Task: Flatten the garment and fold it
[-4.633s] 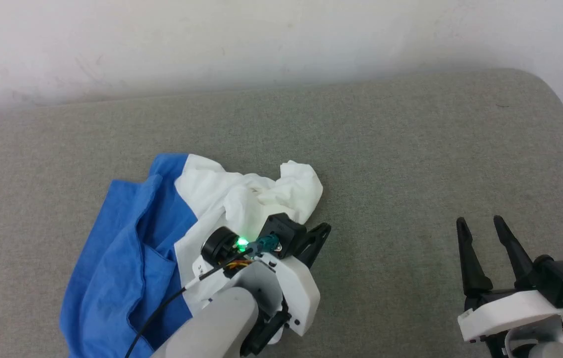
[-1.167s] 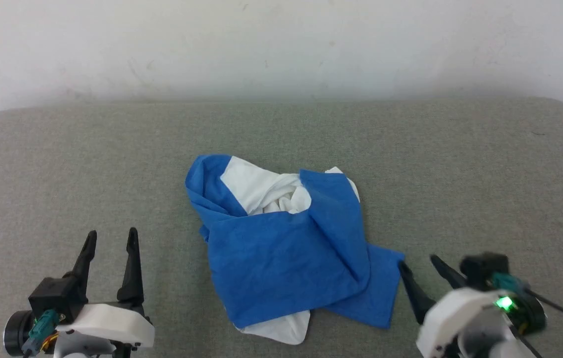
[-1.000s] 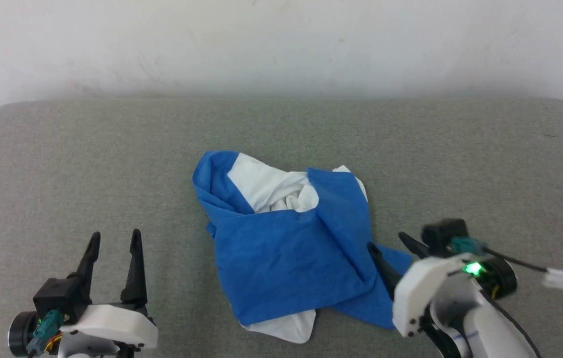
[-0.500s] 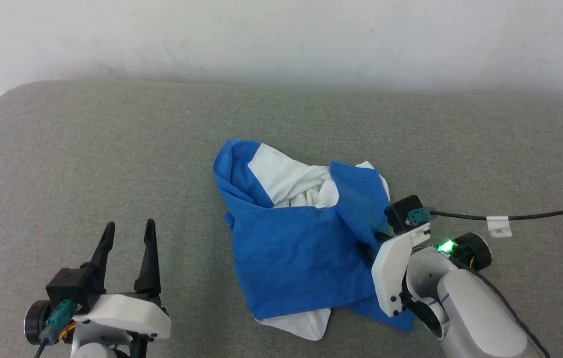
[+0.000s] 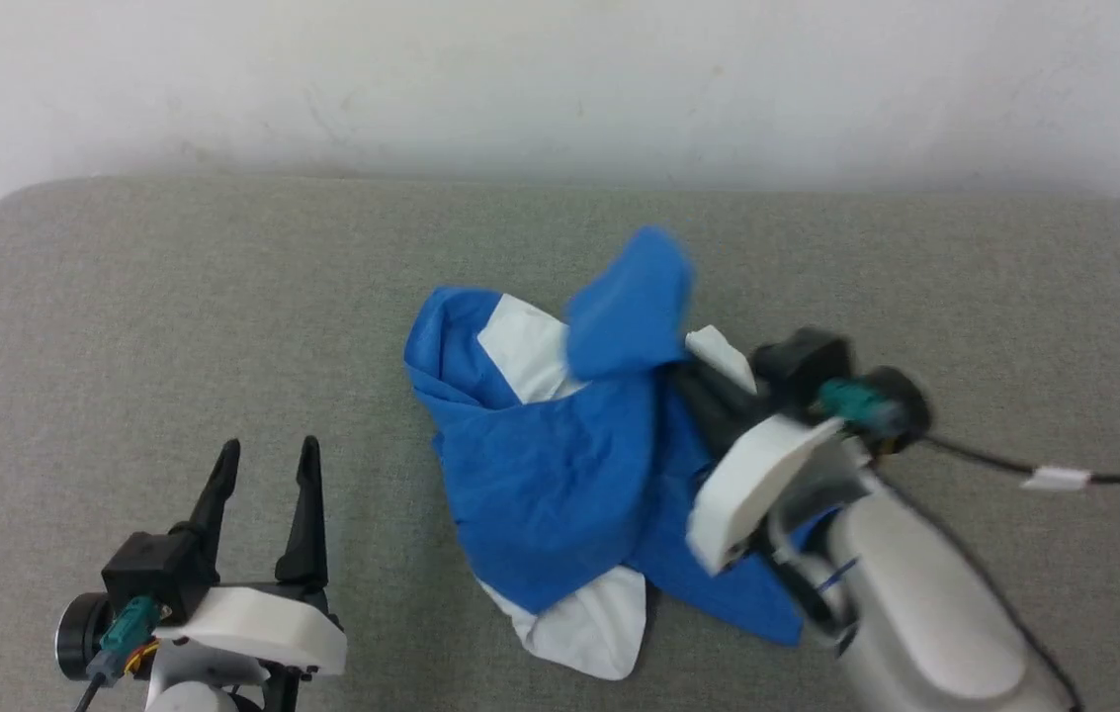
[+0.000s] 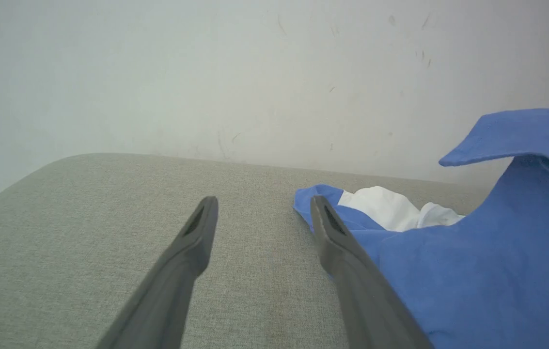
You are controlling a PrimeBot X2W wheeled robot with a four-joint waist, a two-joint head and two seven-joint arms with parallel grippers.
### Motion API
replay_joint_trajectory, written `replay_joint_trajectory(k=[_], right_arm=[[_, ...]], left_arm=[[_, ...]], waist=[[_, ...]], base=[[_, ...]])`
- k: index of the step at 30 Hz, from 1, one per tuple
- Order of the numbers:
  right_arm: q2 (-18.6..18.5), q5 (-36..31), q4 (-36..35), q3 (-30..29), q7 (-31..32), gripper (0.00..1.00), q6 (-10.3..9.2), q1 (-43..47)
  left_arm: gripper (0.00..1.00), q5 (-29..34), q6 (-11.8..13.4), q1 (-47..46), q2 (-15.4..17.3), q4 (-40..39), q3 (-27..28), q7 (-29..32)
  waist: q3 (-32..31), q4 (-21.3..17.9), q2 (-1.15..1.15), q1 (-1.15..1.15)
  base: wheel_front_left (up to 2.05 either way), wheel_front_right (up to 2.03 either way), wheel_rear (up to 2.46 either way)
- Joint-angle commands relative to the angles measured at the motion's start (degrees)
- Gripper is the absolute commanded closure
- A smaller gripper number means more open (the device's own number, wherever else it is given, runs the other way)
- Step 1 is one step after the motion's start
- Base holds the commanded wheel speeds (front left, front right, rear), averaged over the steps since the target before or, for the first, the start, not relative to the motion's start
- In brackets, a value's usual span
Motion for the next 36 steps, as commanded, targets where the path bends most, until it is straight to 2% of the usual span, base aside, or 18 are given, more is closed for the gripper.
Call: replay_joint_trajectory(k=[1,7,12,13,14,20,25,31,32,36], right_arm=[[0.5,1.5,-1.7,3.9,-0.1,1.00,-0.04,1.2],[-0.4,8.2,-6.5,22.3,5.8,1.00,-0.04,6.0],[-4.0,13.0,-5.9,29.8,11.3,0.99,-0.04,9.1],[-4.5,13.4,-5.8,30.1,11.2,0.59,-0.04,9.3],[-5.0,13.5,-5.7,30.3,10.7,0.00,-0.04,9.5],[-6.6,14.2,-10.1,27.9,2.6,0.00,-0.04,11.3],[-7.3,12.9,-15.6,20.8,-3.5,0.00,-0.04,15.5],[-4.4,5.6,-19.6,4.6,-5.7,0.00,-0.04,21.3],[-4.4,5.6,-19.6,4.6,-5.7,0.00,-0.04,21.3],[-1.5,-0.5,-21.4,-7.0,-6.2,0.00,-0.04,24.4]], left_arm=[[0.00,0.6,-0.4,-1.0,0.0,0.1,0.1,-0.3],[0.00,0.8,-0.6,-1.2,-0.1,0.1,0.0,-0.3],[0.00,0.9,-0.8,-1.5,-0.5,0.3,-0.1,-0.3],[0.00,0.8,-0.9,-1.6,-0.6,0.4,-0.1,-0.3],[0.00,0.8,-1.0,-1.7,-0.7,0.5,-0.2,-0.3],[0.00,0.8,-1.3,-1.4,-1.2,1.4,-0.6,-0.3],[0.00,0.7,-1.2,-0.5,-1.2,1.9,-1.0,-0.2],[0.00,0.7,-1.9,-0.1,-1.0,1.7,-2.4,1.0],[0.00,0.7,-1.9,-0.1,-1.0,1.7,-2.4,1.0],[0.00,0.6,-2.5,0.3,-1.3,1.1,-4.1,2.7]], waist=[[-0.3,-0.3,0.00,0.00],[-0.2,-0.6,0.00,0.00],[0.3,-0.8,0.00,0.00],[0.4,-0.7,0.00,0.00],[0.5,-0.7,0.00,0.00],[0.0,-1.1,0.00,0.00],[-1.3,-1.6,0.00,0.00],[-2.4,-2.0,0.00,0.00],[-2.4,-2.0,0.00,0.00],[-2.8,-2.3,0.00,0.00]], base=[[0.00,0.00,0.00],[0.00,0.00,0.00],[0.00,0.00,0.00],[0.00,0.00,0.00],[0.00,0.00,0.00],[0.00,0.00,0.00],[0.00,0.00,0.00],[0.00,0.00,0.00],[0.00,0.00,0.00],[0.00,0.00,0.00]])
